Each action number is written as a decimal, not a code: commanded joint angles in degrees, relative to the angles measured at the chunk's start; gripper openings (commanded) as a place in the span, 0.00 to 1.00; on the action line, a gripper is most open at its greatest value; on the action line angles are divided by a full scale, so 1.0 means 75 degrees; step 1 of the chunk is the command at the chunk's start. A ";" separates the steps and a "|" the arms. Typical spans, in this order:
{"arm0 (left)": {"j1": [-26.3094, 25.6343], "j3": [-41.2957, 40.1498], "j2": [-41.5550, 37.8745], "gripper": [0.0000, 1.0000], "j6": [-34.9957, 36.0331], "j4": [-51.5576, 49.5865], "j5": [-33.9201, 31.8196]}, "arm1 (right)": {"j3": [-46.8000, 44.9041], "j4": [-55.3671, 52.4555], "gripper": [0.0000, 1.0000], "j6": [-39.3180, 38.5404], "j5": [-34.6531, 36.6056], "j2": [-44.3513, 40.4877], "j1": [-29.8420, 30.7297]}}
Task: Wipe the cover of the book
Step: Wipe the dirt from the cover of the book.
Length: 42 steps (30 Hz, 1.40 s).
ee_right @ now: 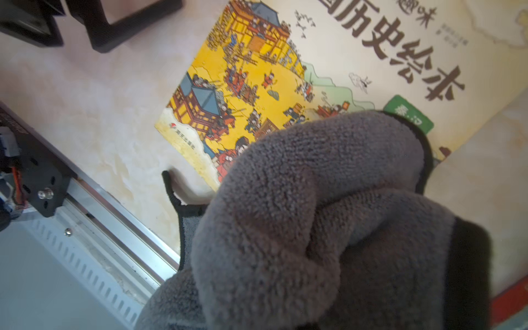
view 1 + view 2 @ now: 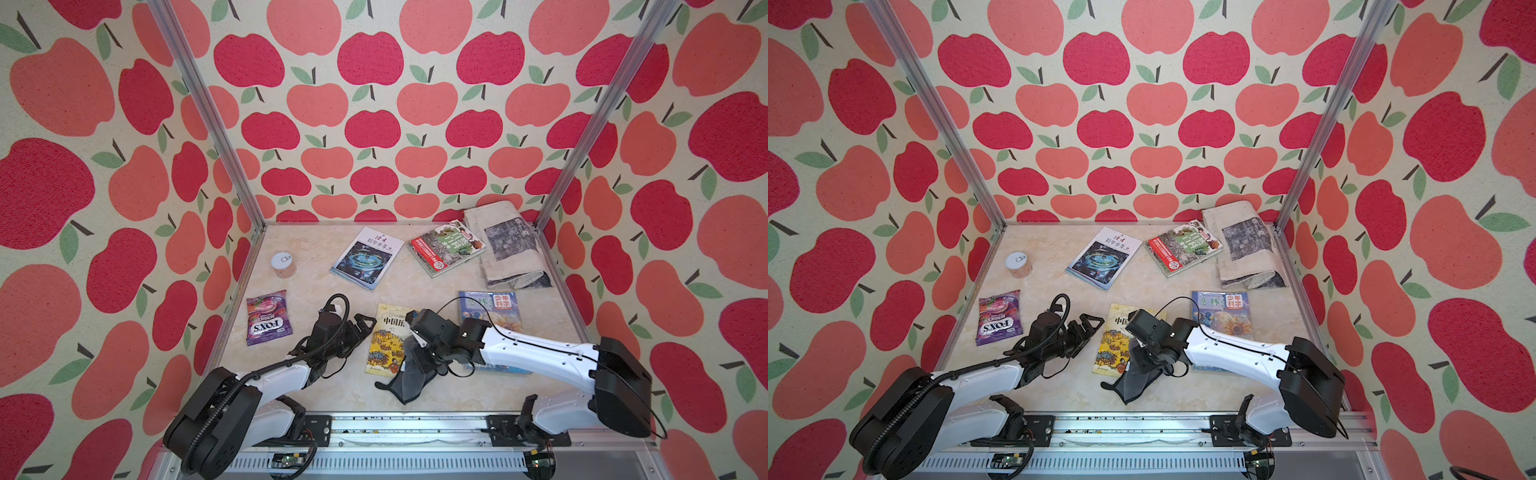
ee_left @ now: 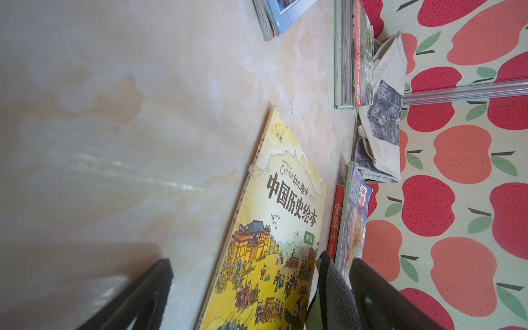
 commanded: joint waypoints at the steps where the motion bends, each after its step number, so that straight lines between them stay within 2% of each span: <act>1: 0.0072 -0.0225 -0.0470 0.99 -0.0018 -0.0625 -0.0134 | 0.0866 0.0208 0.01 -0.0551 -0.0346 0.0634 -0.0011; 7: 0.0239 -0.0451 -0.1394 0.99 -0.0042 -0.1240 -0.0317 | 0.1948 0.0675 0.01 -0.0826 -0.0999 0.2314 -0.0078; 15: 0.0403 -0.0596 -0.1818 0.99 -0.0088 -0.1464 -0.0366 | 0.2009 0.1420 0.00 -0.0438 -0.1730 0.3381 -0.0219; 21: 0.0418 -0.0491 -0.1494 0.99 -0.0033 -0.1254 -0.0307 | 0.0815 0.1386 0.00 -0.0244 -0.1241 0.2444 -0.0336; 31: 0.0388 0.0018 -0.0037 0.99 0.0076 -0.0407 0.0055 | -0.1221 0.0804 0.00 0.0191 -0.0493 0.0670 -0.0642; 37: 0.0336 0.0154 0.0280 0.99 0.0100 -0.0232 0.0092 | -0.1339 -0.0307 0.01 0.0084 0.0065 -0.0441 -0.1009; 42: 0.0266 0.0143 0.0350 0.99 0.0087 -0.0146 0.0094 | -0.0650 -0.0573 0.01 -0.0278 0.0170 -0.0698 -0.1041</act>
